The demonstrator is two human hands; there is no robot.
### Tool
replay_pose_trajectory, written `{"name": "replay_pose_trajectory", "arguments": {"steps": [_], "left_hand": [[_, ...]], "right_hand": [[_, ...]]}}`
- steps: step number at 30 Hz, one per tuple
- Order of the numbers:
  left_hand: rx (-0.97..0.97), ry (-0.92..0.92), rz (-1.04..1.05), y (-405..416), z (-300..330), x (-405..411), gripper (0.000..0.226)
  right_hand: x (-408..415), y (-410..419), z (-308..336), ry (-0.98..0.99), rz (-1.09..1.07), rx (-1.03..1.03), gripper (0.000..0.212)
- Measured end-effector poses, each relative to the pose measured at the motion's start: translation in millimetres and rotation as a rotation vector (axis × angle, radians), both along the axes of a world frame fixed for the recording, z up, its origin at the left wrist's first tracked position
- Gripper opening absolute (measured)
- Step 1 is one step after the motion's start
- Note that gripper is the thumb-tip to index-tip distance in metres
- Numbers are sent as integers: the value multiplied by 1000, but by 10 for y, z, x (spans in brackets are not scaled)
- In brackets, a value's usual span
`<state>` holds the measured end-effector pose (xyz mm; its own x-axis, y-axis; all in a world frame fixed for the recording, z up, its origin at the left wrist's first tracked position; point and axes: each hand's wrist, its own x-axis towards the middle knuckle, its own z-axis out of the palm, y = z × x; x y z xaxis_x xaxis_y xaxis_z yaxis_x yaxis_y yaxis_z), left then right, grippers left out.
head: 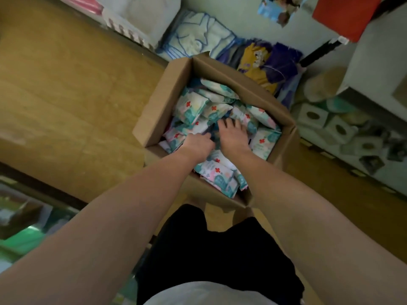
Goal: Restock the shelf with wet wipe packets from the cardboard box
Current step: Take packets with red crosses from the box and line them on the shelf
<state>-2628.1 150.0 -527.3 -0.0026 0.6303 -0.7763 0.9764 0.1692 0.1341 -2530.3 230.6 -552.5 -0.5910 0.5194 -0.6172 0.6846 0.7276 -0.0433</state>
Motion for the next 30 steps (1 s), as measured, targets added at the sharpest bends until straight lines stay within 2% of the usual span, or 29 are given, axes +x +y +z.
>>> {"name": "replay_pose_trajectory", "arguments": {"steps": [2,6,11,16,19,24,28,30], "left_hand": [[3,45,-53,-15,42,-21,33],[75,107,-87,-47,156,-57,38],[90,141,-112,-4,328,-40,29],[70,92,-69,172,545,76,20],[83,49,-47,339,704,200,23],[192,85,-99,606,1005,484,29],[222,105,-36,833,1266,780,30],[255,131,-14,919,1427,988,34]], "right_hand": [[4,-6,60,-36,13,12,60],[69,-35,185,-91,15,58,39],[215,-12,471,-61,32,18,34],[442,169,836,16,-208,-140,45],[599,319,1058,59,-356,-211,43],[979,537,1366,175,-476,-263,45],[1377,695,1583,382,-618,-237,21],[1609,740,1719,478,-691,-225,19]]}}
